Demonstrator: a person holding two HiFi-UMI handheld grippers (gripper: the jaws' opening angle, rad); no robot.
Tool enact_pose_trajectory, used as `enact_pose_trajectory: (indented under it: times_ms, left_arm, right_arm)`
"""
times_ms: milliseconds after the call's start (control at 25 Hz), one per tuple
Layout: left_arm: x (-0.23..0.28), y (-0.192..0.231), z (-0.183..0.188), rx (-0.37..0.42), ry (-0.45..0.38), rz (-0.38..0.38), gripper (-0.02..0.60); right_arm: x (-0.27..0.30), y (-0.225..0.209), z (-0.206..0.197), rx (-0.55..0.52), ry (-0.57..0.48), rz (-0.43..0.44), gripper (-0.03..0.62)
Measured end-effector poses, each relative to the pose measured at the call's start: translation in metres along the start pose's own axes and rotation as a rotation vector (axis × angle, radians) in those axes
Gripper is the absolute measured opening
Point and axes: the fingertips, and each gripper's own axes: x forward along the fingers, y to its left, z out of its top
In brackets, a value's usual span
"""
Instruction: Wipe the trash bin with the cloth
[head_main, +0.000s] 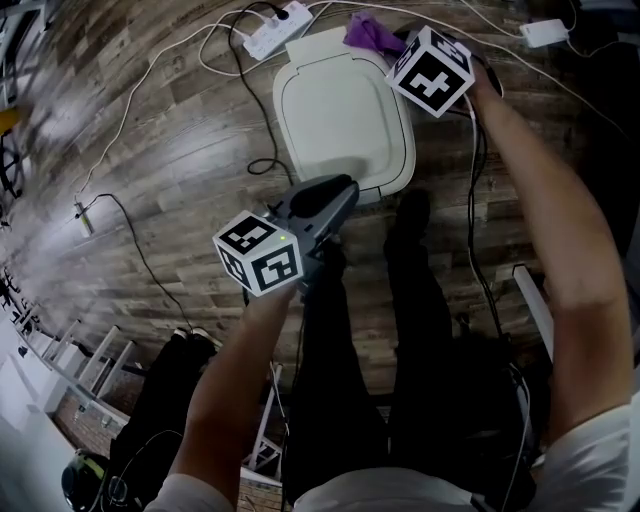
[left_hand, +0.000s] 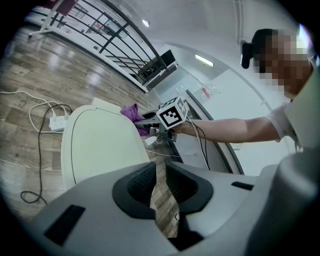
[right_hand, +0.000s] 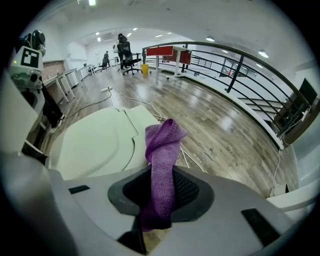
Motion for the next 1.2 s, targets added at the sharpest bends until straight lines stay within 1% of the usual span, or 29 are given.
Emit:
enact_pose_trajectory:
  times_ms: [360,760,1000,1200]
  left_arm:
    - [0.003,-0.006,-0.009,0.003,0.013,-0.022,0.06]
    - [0.008,-0.021,-0.021,0.024,0.053,-0.055,0.06]
    - [0.011,-0.027,-0.039,0.053,0.112,-0.078,0.06]
    - [0.009,-0.038,-0.056,0.088,0.181,-0.108,0.06]
  right_arm:
    - [-0.01,0.014,-0.022,-0.01,0.011,0.01,0.101]
    - [-0.033,0.052,-0.056,-0.092,0.026,0.054,0.101]
    - [-0.046,0.081,-0.084,-0.15,0.055,0.056,0.101]
    - [-0.056,0.118,-0.111,-0.172,0.088,0.069,0.101]
